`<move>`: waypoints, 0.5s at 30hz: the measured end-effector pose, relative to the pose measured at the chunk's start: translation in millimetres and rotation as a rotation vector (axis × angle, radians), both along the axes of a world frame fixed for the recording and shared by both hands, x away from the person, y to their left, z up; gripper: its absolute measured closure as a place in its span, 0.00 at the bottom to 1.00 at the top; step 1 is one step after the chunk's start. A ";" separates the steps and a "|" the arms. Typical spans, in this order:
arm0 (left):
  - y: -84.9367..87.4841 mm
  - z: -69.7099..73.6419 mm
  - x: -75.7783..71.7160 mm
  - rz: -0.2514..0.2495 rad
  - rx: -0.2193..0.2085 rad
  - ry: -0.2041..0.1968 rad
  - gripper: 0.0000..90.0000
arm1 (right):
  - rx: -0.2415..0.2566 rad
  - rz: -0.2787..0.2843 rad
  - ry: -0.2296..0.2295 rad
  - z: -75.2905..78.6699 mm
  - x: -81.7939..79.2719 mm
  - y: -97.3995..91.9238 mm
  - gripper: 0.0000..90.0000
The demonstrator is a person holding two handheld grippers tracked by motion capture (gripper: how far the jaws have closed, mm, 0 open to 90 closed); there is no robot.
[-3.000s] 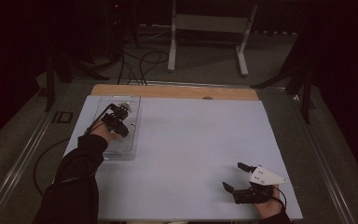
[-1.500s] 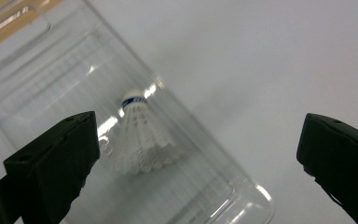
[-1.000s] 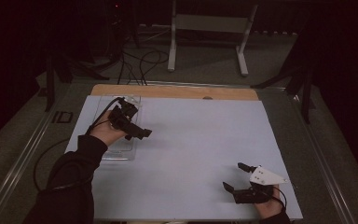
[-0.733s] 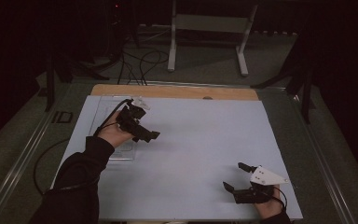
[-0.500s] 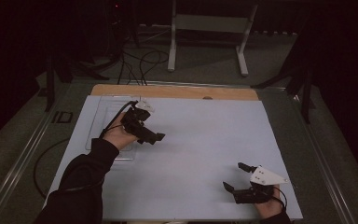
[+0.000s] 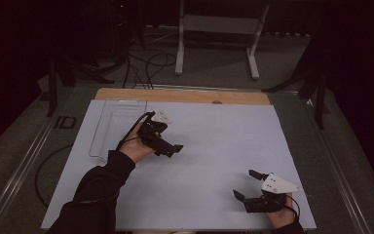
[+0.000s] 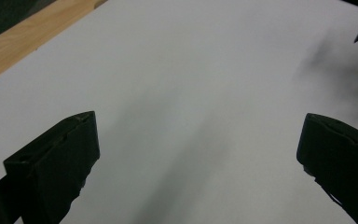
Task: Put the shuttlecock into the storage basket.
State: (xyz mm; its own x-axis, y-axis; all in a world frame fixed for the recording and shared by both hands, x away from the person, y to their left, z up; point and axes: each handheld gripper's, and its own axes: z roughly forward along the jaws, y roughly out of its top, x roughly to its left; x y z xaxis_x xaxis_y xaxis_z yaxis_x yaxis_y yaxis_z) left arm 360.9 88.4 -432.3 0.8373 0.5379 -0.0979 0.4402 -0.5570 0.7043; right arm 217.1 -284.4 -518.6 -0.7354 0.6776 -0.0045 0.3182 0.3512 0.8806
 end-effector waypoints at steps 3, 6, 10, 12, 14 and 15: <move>-4.3 -4.3 -2.8 -0.020 -0.015 0.008 0.00 | 0.000 -0.001 0.003 -0.3 0.2 -0.1 0.10; -8.8 -9.0 -4.9 -0.034 -0.016 0.008 0.00 | -0.001 0.000 0.001 -0.2 0.3 0.4 0.10; -14.5 -13.2 -9.2 -0.053 -0.017 0.009 0.00 | -0.001 -0.001 0.000 0.1 0.1 0.1 0.10; -16.4 -14.2 -10.9 -0.061 -0.015 0.004 0.00 | 0.000 -0.001 0.001 0.1 0.2 -0.1 0.10; -17.6 -15.1 -12.6 -0.064 -0.017 0.005 0.00 | -0.001 -0.001 0.002 0.0 0.1 0.2 0.10; -17.8 -15.3 -13.6 -0.065 -0.016 0.002 0.00 | -0.002 0.000 0.000 0.1 0.1 0.2 0.10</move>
